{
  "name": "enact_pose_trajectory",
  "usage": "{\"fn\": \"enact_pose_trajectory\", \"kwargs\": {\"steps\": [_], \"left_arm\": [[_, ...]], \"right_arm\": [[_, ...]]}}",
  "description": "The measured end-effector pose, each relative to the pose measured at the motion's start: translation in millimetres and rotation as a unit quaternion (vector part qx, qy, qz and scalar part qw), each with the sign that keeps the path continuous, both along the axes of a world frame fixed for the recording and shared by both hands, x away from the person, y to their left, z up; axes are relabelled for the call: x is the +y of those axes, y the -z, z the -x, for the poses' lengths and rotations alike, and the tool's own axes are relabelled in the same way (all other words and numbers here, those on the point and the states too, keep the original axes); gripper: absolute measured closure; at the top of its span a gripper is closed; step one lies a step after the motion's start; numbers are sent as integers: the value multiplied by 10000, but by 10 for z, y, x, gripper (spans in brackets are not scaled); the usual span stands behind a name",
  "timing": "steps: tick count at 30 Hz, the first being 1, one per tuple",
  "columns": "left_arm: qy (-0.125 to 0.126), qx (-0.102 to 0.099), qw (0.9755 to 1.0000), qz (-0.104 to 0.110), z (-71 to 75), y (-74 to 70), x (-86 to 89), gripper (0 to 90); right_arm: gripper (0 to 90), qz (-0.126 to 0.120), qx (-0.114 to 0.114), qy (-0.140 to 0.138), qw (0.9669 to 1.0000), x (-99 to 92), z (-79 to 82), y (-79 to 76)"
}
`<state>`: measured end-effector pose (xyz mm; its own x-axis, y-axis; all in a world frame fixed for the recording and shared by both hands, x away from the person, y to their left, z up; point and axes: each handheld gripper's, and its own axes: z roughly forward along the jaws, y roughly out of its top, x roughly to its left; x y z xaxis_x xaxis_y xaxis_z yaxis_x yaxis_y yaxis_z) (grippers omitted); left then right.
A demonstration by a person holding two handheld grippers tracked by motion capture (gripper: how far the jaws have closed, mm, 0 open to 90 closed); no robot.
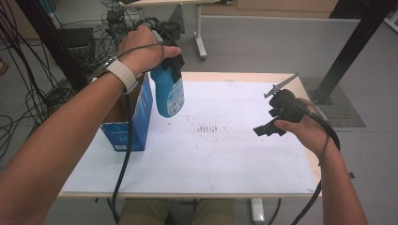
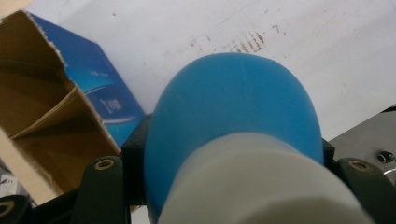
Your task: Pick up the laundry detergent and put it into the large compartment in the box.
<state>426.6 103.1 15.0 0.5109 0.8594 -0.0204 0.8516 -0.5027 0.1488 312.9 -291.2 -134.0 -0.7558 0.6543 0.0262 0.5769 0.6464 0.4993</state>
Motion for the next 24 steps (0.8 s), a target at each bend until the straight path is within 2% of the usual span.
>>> {"fn": "enact_pose_trajectory", "kwargs": {"steps": [6,10,15,16,24], "left_arm": [[-198,-1,9998,-76,32,-132,21,391],[-371,-6,9993,43,67,-252,107,391],[-500,-36,9987,64,111,-338,144,390],[-616,-60,9981,76,133,-371,164,390],[-885,-28,9961,-24,155,-462,247,389]], "right_arm": [[81,-38,-24,-78,10000,25,-19,4],[80,-48,-20,-108,9999,35,-27,9],[81,-80,-47,-148,9998,40,-30,9],[80,-91,-59,-178,9998,48,-32,9],[81,-136,-67,-258,9996,43,-42,31]]}}
